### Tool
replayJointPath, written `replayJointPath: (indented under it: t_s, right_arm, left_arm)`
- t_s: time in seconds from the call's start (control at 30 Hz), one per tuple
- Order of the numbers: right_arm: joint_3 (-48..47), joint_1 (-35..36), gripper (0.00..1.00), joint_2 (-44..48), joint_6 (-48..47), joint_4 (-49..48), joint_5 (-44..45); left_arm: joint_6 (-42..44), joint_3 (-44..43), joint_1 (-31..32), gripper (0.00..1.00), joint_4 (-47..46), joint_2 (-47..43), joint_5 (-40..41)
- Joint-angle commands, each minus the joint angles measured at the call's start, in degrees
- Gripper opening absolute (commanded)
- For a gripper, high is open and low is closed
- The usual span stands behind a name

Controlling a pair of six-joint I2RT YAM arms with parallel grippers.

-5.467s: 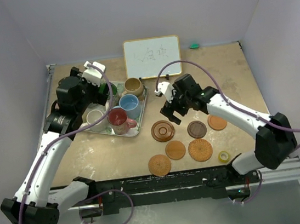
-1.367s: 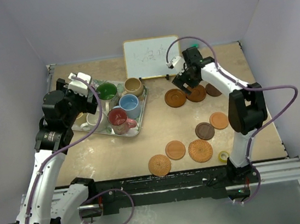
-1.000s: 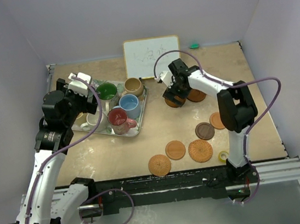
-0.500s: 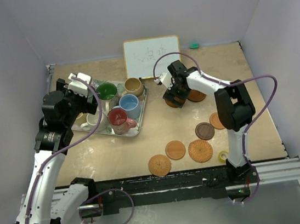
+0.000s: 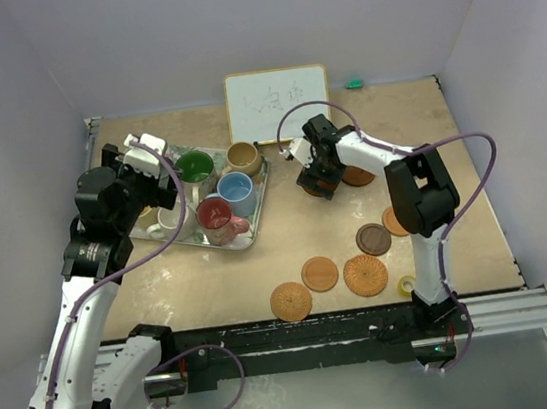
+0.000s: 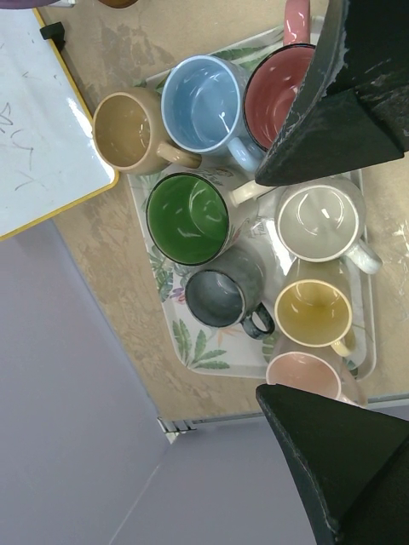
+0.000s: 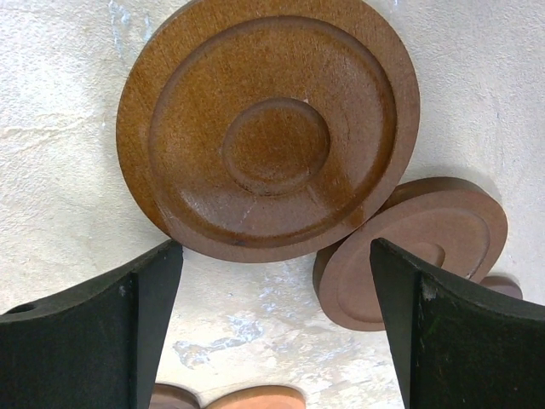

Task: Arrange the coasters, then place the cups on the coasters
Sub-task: Move the cup to the center of the board.

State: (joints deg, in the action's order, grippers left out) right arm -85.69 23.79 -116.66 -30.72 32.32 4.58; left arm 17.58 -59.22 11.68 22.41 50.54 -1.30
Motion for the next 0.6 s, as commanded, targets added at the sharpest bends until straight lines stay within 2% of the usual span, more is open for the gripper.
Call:
replayJointPath:
  t_s: [0.0, 0.57]
  right_arm:
    - [-1.9, 0.3, 0.92, -0.7, -1.1, -0.7, 1.9]
    - [-8.2, 0.4, 0.92, -3.4, -2.5, 2.3, -0.4]
  left_arm:
    - [0.5, -0.2, -0.4, 0.96, -0.6, -1.0, -0.8]
    - [1.4, -0.6, -0.6, 0.96, -0.3, -1.4, -0.3]
